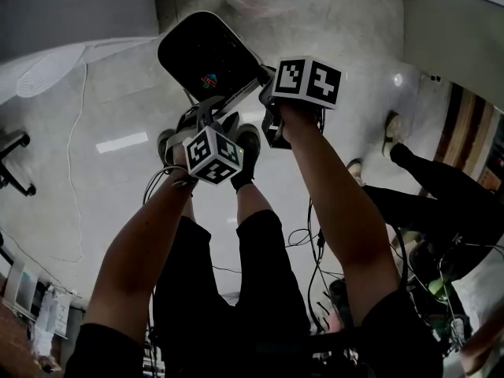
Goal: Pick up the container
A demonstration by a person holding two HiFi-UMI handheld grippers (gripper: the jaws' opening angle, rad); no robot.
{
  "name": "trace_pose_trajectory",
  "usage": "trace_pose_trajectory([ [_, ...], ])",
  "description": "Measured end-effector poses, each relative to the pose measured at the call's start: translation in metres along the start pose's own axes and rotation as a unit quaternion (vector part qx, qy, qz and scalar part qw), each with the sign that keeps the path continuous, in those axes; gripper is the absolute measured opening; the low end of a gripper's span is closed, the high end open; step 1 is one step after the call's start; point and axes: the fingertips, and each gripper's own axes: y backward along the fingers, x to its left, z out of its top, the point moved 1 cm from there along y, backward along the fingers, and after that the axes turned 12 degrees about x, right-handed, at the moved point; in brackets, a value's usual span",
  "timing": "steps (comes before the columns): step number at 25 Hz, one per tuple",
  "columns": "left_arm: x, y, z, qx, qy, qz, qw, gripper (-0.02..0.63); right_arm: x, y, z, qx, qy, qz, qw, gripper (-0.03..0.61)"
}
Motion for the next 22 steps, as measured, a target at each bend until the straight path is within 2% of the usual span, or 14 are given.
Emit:
trace_pose_trajectory([
  [2, 0.011, -0.001, 0.006, -0.001, 0.012, 0.014, 0.9998, 0.178, 0.005, 0.003, 0.004, -0.002, 0.005, 0.008, 1.0, 0.043],
  [9, 0.035, 0.013, 0.015, -0.049, 0.041, 0.008, 0.998, 0.162, 0.025, 0.009, 0.016, -0.03, 0.035, 0.023, 0.999, 0.043],
  [13, 0.054, 0.014, 0.015, -0.065, 0.057, 0.028, 0.9958, 0.125, 0.043, 0.013, 0.029, -0.078, 0.105, 0.027, 0.991, 0.043],
  [14, 0.057, 0.015, 0.015, -0.066, 0.063, 0.03, 0.9954, 0.097, 0.047, 0.016, 0.033, -0.095, 0.126, 0.028, 0.987, 0.043],
  [16, 0.06, 0.014, 0.016, -0.063, 0.063, 0.023, 0.9958, 0.097, 0.051, 0.023, 0.037, -0.122, 0.148, 0.036, 0.981, 0.049],
  [18, 0.064, 0.014, 0.015, -0.055, 0.063, 0.027, 0.9962, 0.097, 0.053, 0.031, 0.039, -0.146, 0.139, 0.058, 0.978, 0.052],
  [22, 0.091, 0.011, 0.007, -0.039, 0.098, 0.052, 0.9931, 0.094, 0.048, 0.043, 0.037, -0.176, 0.114, 0.09, 0.974, 0.054],
])
